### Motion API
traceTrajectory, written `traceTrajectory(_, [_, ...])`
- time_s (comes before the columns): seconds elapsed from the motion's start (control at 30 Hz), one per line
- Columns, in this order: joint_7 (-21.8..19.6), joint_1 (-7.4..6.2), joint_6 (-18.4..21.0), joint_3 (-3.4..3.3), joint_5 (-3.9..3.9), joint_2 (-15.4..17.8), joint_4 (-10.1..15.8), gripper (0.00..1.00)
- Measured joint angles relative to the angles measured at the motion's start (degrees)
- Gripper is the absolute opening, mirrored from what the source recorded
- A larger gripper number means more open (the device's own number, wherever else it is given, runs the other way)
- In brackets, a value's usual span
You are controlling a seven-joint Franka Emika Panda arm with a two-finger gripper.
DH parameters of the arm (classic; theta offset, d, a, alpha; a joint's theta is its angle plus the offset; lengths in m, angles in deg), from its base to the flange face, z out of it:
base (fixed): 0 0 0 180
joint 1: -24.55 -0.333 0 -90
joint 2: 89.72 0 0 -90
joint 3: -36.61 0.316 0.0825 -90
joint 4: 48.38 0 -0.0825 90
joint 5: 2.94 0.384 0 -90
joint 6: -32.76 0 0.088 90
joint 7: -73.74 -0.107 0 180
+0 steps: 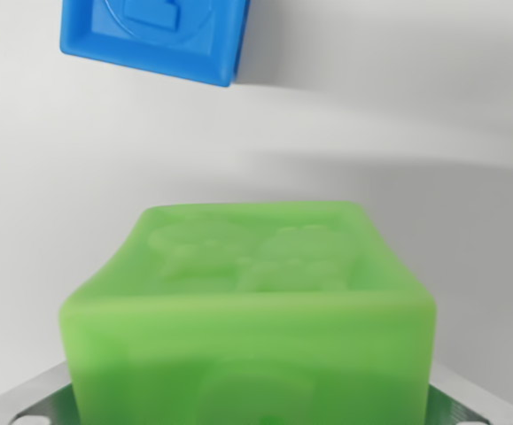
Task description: Stack cube
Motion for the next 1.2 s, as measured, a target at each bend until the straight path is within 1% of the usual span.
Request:
traceTrajectory(0.3, [-2.27,-0.76,2.46,0.0,-0.76,1.23,-1.33,0.0])
traceTrajectory(0.8, [-5.92,-2.19,6.59,0.0,-1.7,2.66,-4.06,0.0])
traceTrajectory(1.2, [-8.6,-3.35,9.87,0.01,-2.1,3.46,-6.52,0.0])
